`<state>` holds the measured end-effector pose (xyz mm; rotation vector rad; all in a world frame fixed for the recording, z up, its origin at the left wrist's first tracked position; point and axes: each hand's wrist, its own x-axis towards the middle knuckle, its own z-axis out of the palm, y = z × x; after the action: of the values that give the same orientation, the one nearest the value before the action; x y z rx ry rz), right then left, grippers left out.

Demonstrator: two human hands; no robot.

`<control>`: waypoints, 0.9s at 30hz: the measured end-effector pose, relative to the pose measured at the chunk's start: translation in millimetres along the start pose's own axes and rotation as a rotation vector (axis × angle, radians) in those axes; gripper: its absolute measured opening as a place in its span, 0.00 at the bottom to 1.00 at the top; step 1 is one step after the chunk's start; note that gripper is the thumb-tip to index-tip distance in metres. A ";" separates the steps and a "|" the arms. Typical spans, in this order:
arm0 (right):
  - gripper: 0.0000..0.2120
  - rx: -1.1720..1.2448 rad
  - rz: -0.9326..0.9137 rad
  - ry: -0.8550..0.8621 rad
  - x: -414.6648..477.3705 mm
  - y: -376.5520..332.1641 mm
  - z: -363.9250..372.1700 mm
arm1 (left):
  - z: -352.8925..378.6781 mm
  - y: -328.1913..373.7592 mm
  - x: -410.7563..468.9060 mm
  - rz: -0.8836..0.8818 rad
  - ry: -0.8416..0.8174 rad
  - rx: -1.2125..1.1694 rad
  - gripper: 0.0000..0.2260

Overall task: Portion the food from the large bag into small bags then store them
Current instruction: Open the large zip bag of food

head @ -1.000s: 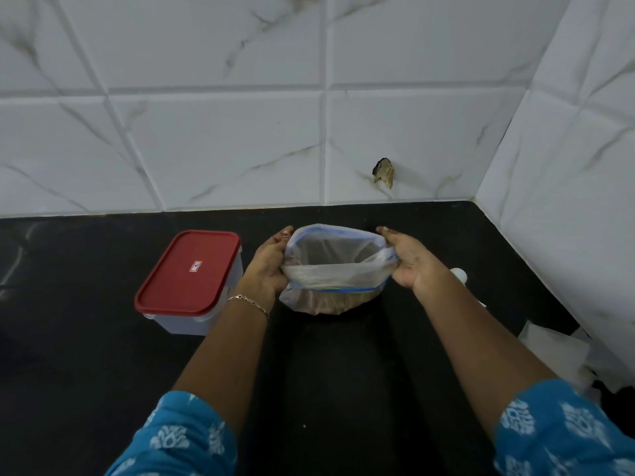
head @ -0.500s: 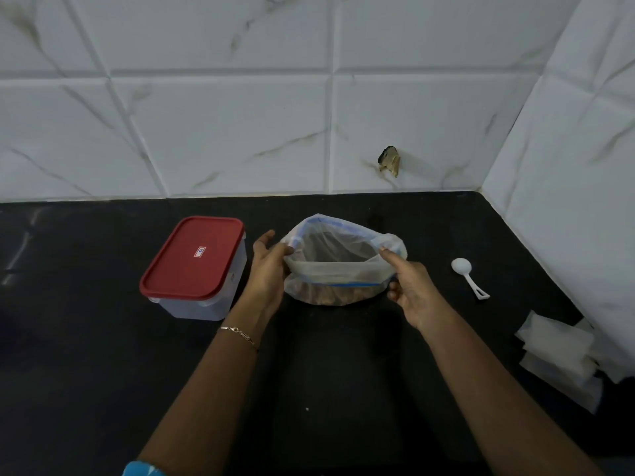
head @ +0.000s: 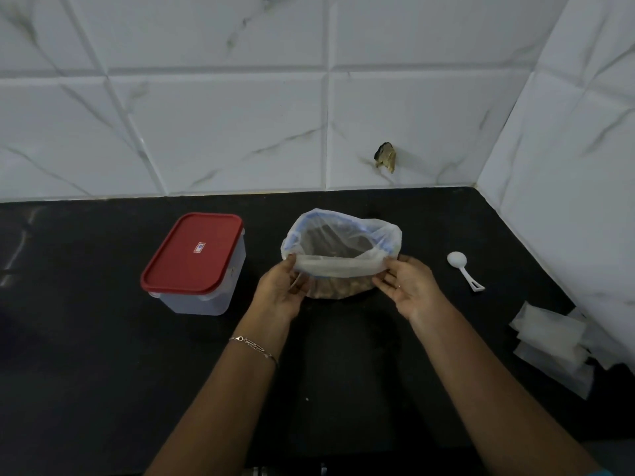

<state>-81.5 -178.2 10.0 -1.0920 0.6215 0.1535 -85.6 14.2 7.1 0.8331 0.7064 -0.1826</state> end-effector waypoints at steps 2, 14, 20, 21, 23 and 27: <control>0.12 0.050 0.031 -0.018 -3.3 -0.8 0.5 | -0.2 1.4 -5.0 -0.029 -0.002 -0.054 0.07; 0.12 0.457 0.194 -0.005 -6.7 -9.2 -13.2 | -20.7 30.0 1.5 -0.046 0.092 -0.282 0.09; 0.12 0.458 0.180 -0.018 -11.7 0.2 2.6 | -0.5 6.0 -18.2 -0.156 0.048 -0.060 0.25; 0.13 0.456 0.174 -0.013 -11.9 0.9 4.2 | 4.0 3.3 -20.3 -0.165 -0.003 -0.037 0.26; 0.14 0.446 0.163 -0.010 -11.9 1.3 5.6 | 10.9 3.6 -18.1 -0.151 -0.037 -0.019 0.22; 0.15 0.461 0.168 -0.047 -13.7 -2.9 6.1 | 23.2 12.2 -11.1 -0.084 -0.014 0.007 0.15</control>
<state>-89.1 -171.8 21.5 -0.5901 0.6659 0.1699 -77.3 4.1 32.4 0.8089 0.7286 -0.2659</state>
